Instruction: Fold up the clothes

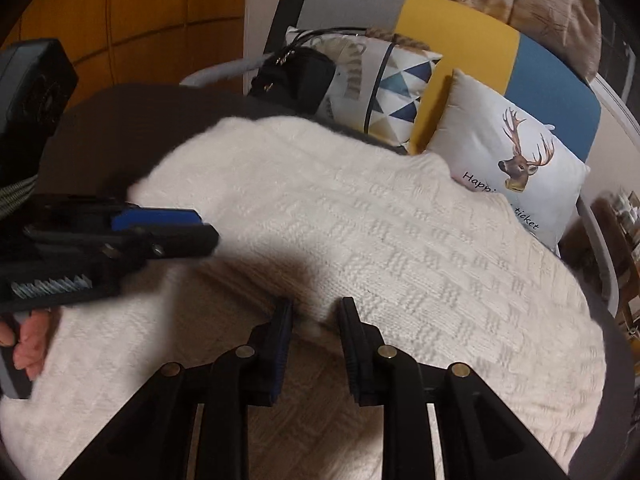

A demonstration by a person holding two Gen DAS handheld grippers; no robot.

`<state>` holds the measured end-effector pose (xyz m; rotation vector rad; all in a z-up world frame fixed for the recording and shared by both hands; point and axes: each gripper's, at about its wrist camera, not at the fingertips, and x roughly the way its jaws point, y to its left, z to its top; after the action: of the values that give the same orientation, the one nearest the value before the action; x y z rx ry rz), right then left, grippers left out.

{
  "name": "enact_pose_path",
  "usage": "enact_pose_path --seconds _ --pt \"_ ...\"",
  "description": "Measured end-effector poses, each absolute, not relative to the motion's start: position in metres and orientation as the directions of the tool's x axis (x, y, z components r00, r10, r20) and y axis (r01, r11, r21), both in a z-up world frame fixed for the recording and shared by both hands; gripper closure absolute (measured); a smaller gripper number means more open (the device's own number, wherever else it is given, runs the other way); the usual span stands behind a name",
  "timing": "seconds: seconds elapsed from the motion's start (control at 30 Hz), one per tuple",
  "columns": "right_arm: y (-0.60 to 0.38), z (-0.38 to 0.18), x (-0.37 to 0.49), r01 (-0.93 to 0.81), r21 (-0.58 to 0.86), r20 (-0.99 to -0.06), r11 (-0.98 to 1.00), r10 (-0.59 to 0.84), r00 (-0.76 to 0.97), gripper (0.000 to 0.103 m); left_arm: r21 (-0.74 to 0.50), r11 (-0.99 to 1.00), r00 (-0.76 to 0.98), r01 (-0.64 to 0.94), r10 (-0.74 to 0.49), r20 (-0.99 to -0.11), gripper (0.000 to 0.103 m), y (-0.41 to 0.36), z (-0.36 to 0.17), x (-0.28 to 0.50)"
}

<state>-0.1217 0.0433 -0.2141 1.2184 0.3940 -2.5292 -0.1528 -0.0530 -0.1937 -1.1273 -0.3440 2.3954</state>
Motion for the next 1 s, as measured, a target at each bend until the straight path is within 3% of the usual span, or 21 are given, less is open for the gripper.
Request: enact_pose_path --seconds 0.07,0.1,0.2,0.33,0.57,0.7,1.0 --pt "0.046 -0.214 -0.124 0.375 -0.088 -0.797 -0.923 -0.161 -0.583 0.088 -0.455 -0.840 -0.551 -0.294 0.538 -0.638 0.079 -0.060 -0.197 -0.153" --pt "0.048 -0.212 -0.123 0.376 -0.074 -0.797 -0.924 -0.172 -0.579 0.097 -0.434 -0.852 -0.565 -0.292 0.520 -0.640 0.079 -0.057 -0.196 -0.152" --pt "0.054 -0.205 -0.116 0.381 -0.050 -0.793 -0.923 -0.195 -0.577 0.103 -0.331 -0.895 -0.602 -0.298 0.445 -0.663 0.078 -0.042 -0.191 -0.147" --pt "0.063 -0.211 -0.111 0.366 0.009 -0.794 -0.931 -0.229 -0.563 0.103 -0.229 -0.923 -0.621 -0.310 0.379 -0.686 0.078 -0.027 -0.189 -0.143" --pt "0.085 -0.183 -0.115 0.289 0.096 -0.704 -0.953 -0.270 -0.657 0.096 -0.267 -0.914 -0.612 -0.306 0.403 -0.680 0.078 -0.033 -0.192 -0.146" --pt "0.107 -0.215 -0.142 0.186 0.058 -0.793 -0.981 -0.158 -0.588 0.090 -0.239 -0.921 -0.621 -0.307 0.384 -0.683 0.078 -0.030 -0.191 -0.144" --pt "0.140 -0.209 -0.122 0.141 0.137 -0.735 -0.981 -0.196 -0.649 0.085 -0.227 -0.925 -0.625 -0.305 0.374 -0.685 0.078 -0.029 -0.192 -0.144"
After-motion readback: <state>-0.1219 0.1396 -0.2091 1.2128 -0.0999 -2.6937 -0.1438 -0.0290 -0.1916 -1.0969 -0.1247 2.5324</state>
